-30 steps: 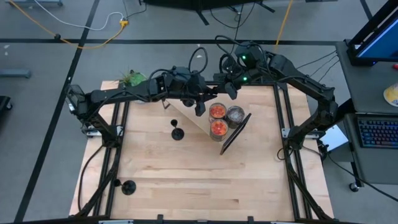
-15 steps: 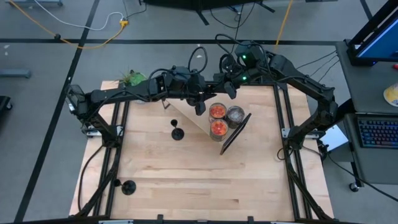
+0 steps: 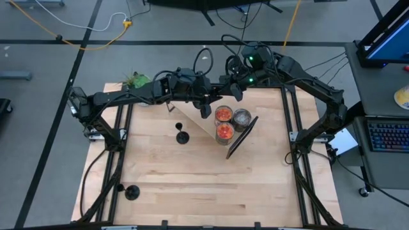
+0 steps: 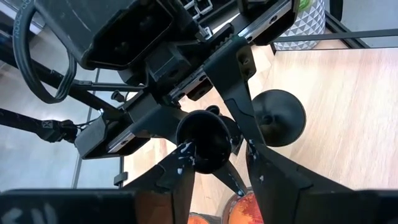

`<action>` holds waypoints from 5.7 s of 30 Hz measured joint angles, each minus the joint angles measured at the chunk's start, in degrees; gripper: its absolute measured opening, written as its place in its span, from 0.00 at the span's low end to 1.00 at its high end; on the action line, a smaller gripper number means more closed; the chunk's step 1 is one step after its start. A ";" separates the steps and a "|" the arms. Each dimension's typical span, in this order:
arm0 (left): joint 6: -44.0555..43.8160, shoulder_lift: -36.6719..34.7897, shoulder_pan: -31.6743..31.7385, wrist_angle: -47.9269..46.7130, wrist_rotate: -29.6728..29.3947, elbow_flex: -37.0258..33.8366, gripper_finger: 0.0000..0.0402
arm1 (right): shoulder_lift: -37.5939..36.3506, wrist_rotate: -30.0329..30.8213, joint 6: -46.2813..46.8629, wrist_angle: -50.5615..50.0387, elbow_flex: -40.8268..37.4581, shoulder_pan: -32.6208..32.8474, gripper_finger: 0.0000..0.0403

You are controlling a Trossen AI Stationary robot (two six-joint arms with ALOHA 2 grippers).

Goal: Pick & Place candle stick holders
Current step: Put the bottom right black candle holder on the shelf, then put the top black candle holder on the shelf

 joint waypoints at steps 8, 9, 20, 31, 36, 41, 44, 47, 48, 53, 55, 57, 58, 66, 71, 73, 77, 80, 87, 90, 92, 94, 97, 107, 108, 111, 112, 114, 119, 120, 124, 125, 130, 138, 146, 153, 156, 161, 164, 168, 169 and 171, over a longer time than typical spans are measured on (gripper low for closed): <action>-0.02 -0.09 0.09 -0.17 -0.33 0.04 0.24 | -0.99 -0.16 -0.12 0.17 -0.02 -0.06 0.34; -0.04 -0.09 0.12 -0.18 -0.33 0.04 0.24 | -1.19 -0.19 -0.12 0.21 -0.02 -0.22 0.34; -0.02 -0.13 0.04 -0.59 -1.54 0.04 0.24 | -4.16 0.07 0.08 0.52 -0.04 -0.74 0.33; 0.02 -1.66 1.67 -6.93 -11.79 0.11 0.24 | -8.49 0.22 0.08 -0.32 -0.04 -0.76 0.33; 0.32 -1.93 4.19 -8.65 -14.57 0.04 0.24 | -9.86 0.24 0.08 -0.64 -0.02 -0.76 0.33; 0.68 -2.10 7.76 -8.32 -15.10 0.07 0.24 | -10.81 0.24 0.04 -0.68 -0.33 -0.76 0.33; 0.85 -2.10 10.03 -8.26 -15.11 0.04 0.24 | -11.09 0.24 0.01 -0.68 -1.13 -0.76 0.33; 1.37 -2.10 12.12 -8.27 -15.18 0.04 0.24 | -11.21 0.24 -0.02 -0.69 -2.06 -0.76 0.33; 1.54 -2.10 12.74 -8.31 -15.17 0.04 0.24 | -11.21 0.24 -0.03 -0.69 -2.32 -0.76 0.33; 1.75 -2.10 15.75 -8.22 -14.73 0.04 0.24 | -11.23 0.24 -0.08 -0.26 -3.61 -0.76 0.33; 1.77 -2.10 16.85 -8.22 -14.11 0.04 0.24 | -11.23 0.24 -0.09 0.00 -4.12 -0.76 0.33; 1.76 -2.10 17.93 -8.17 -13.21 0.04 0.24 | -11.21 0.24 -0.05 0.06 -4.54 -0.76 0.33; 1.77 -2.10 18.34 -8.20 -13.01 0.04 0.24 | -11.21 0.24 -0.03 0.08 -4.71 -0.76 0.33; 1.55 -2.03 20.33 -8.36 -10.14 0.04 0.24 | -11.22 0.18 -0.44 1.56 -5.16 -0.76 0.33; 1.27 -2.01 20.33 -9.18 -10.03 0.04 0.24 | -11.26 0.04 -1.41 2.31 -5.16 -0.76 0.33; 1.27 -2.01 20.31 -9.34 -9.89 0.04 0.24 | -11.26 0.02 -1.42 2.54 -5.16 -0.76 0.33; 0.58 -2.01 20.31 -8.25 -8.08 -1.64 0.24 | -11.26 0.02 -1.65 2.79 -5.16 -0.76 0.33; -0.02 -1.97 20.28 -8.18 -8.09 -3.30 0.24 | -11.26 0.02 -1.65 2.79 -5.16 -0.76 0.33; -1.25 -1.95 20.31 -4.02 -8.11 -7.97 0.24 | -11.26 0.00 -1.34 2.79 -5.16 -0.76 0.33; -1.53 -1.95 20.28 -2.86 -8.05 -9.30 0.24 | -11.26 0.00 -1.13 2.80 -5.16 -0.76 0.33; -1.54 -1.90 20.26 -2.93 -7.57 -9.47 0.24 | -11.26 0.00 -1.03 2.81 -5.16 -0.76 0.33; -1.53 -1.92 20.26 -2.50 -7.51 -9.46 0.24 | -11.26 0.00 -1.01 2.82 -5.16 -0.76 0.33; -1.53 -1.92 20.22 -2.43 -7.48 -9.46 0.24 | -11.26 0.00 -1.01 2.83 -5.16 -0.76 0.33; -1.53 -1.92 20.22 -2.91 -7.67 -9.44 0.26 | -11.26 0.00 -0.97 3.56 -5.16 -0.76 0.33; -1.64 -1.92 20.22 -3.46 -7.67 -9.44 0.27 | -11.26 0.00 -0.97 3.61 -5.16 -0.76 0.33; -2.68 -1.92 20.24 -5.15 -7.81 -9.44 0.34 | -11.26 0.00 -0.57 3.66 -5.16 -0.76 0.33; -2.95 -1.92 20.24 -5.69 -8.20 -9.44 0.37 | -11.26 0.00 -0.56 3.66 -5.16 -0.76 0.33; -3.00 -1.92 20.24 -6.49 -9.08 -9.44 0.43 | -11.26 0.00 -0.54 3.66 -5.16 -0.76 0.33; -3.02 -2.14 19.65 -8.21 -8.85 -9.40 0.57 | -11.26 0.00 -0.54 3.66 -5.16 -0.76 0.33; -3.02 -2.52 19.45 -9.36 -8.72 -9.40 0.59 | -11.26 0.00 -0.54 3.66 -5.16 -0.76 0.33; -3.02 -4.22 18.11 -13.08 -8.74 -9.27 0.66 | -11.26 0.00 -0.54 3.68 -5.16 -0.75 0.33; -3.08 -4.82 17.88 -15.05 -8.73 -9.33 0.67 | -11.26 0.00 -0.54 3.73 -5.16 -0.75 0.33; -6.14 -8.74 15.28 -22.75 -7.20 -9.33 0.71 | -11.26 0.00 -0.54 4.77 -5.14 -0.76 0.33; -13.98 -13.47 7.10 -39.40 3.49 -9.33 0.72 | -11.26 0.00 -4.28 4.49 -5.14 -0.76 0.33; -22.05 -13.81 -4.11 -47.28 0.95 -9.38 0.72 | -11.26 0.00 -5.50 4.49 -5.15 -0.65 0.33; -26.12 -13.88 -7.93 -47.28 -10.03 -9.38 0.72 | -11.40 -0.02 -5.23 4.47 -6.68 -0.48 0.33; -27.03 -13.28 -7.93 -47.47 -12.10 -9.38 0.72 | -11.47 -0.04 -5.13 4.47 -7.32 -0.26 0.33; -27.27 -10.54 -7.54 -49.89 -12.80 -9.40 0.72 | -11.74 -0.04 -5.08 4.52 -8.09 0.11 0.33; -26.63 -8.46 -7.50 -50.22 -12.37 -9.40 0.72 | -11.90 -0.05 -5.08 4.44 -8.20 0.14 0.33; -26.60 -6.49 -7.26 -50.26 -12.68 -9.40 0.72 | -12.47 -0.17 -5.08 4.47 -8.21 0.15 0.33; -26.60 -6.14 -7.23 -50.18 -13.06 -9.40 0.72 | -12.55 -0.13 -5.08 4.48 -8.22 0.15 0.33; -26.62 -5.44 -7.11 -50.28 -13.38 -9.40 0.72 | -12.78 -0.20 -5.08 4.47 -8.22 0.13 0.33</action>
